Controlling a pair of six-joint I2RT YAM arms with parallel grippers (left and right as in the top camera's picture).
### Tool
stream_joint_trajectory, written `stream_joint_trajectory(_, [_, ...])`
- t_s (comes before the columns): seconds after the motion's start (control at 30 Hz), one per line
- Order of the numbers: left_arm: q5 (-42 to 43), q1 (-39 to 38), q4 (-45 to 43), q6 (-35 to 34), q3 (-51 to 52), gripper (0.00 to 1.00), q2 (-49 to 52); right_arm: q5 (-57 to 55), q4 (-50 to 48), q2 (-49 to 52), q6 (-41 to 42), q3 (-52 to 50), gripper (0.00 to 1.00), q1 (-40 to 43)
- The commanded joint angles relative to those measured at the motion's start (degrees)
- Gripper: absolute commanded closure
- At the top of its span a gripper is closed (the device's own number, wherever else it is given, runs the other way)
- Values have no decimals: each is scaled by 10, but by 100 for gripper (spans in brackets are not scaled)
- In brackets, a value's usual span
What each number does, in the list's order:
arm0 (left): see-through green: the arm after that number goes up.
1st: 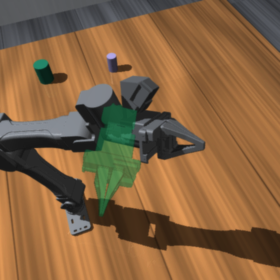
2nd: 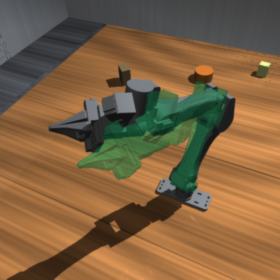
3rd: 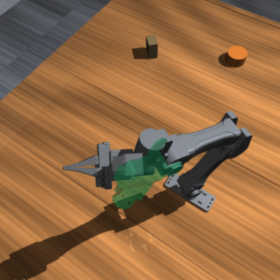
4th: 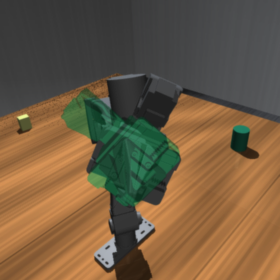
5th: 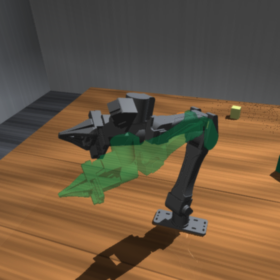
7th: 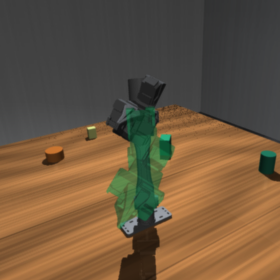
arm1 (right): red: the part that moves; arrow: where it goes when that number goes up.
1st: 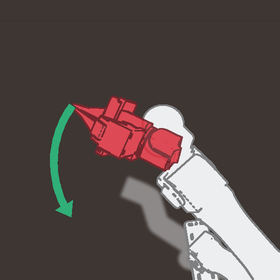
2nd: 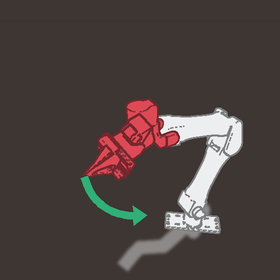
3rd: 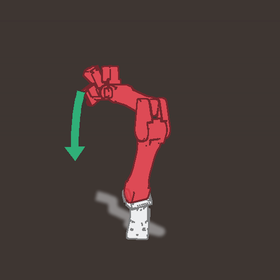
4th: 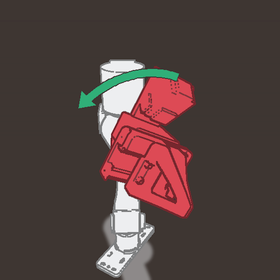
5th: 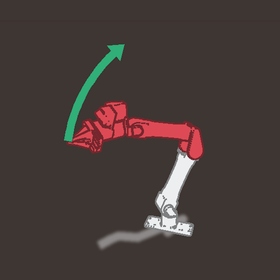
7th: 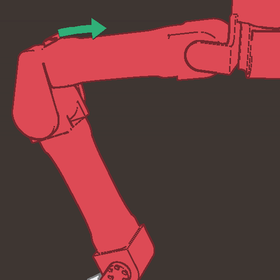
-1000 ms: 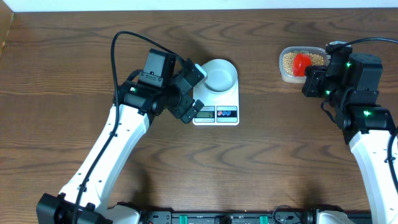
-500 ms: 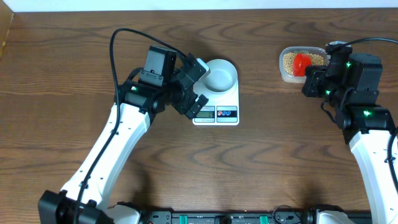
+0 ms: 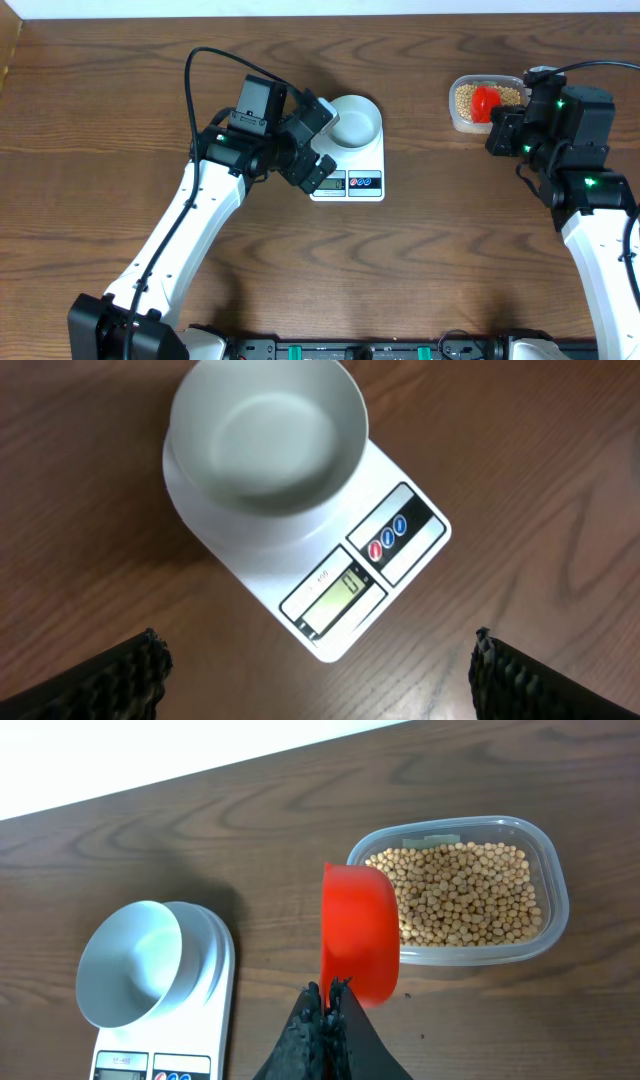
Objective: Scoop item into bowl and weigh 50g on scale
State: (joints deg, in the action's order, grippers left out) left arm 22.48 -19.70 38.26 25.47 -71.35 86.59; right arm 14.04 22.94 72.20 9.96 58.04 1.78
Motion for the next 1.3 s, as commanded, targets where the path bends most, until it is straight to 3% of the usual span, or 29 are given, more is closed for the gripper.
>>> stream_joint_trajectory(0.0, [11, 0, -1, -5, -1, 2, 2, -4, 1, -7, -9, 12, 99, 3])
stream_joint_trajectory(0.97, [11, 0, 7, -10, -1, 2, 2, 5, 3, -7, -13, 13, 99, 3])
stream_joint_trajectory(1.27, [11, 0, 7, -9, -1, 2, 2, -16, 132, 42, -52, 140, 99, 30])
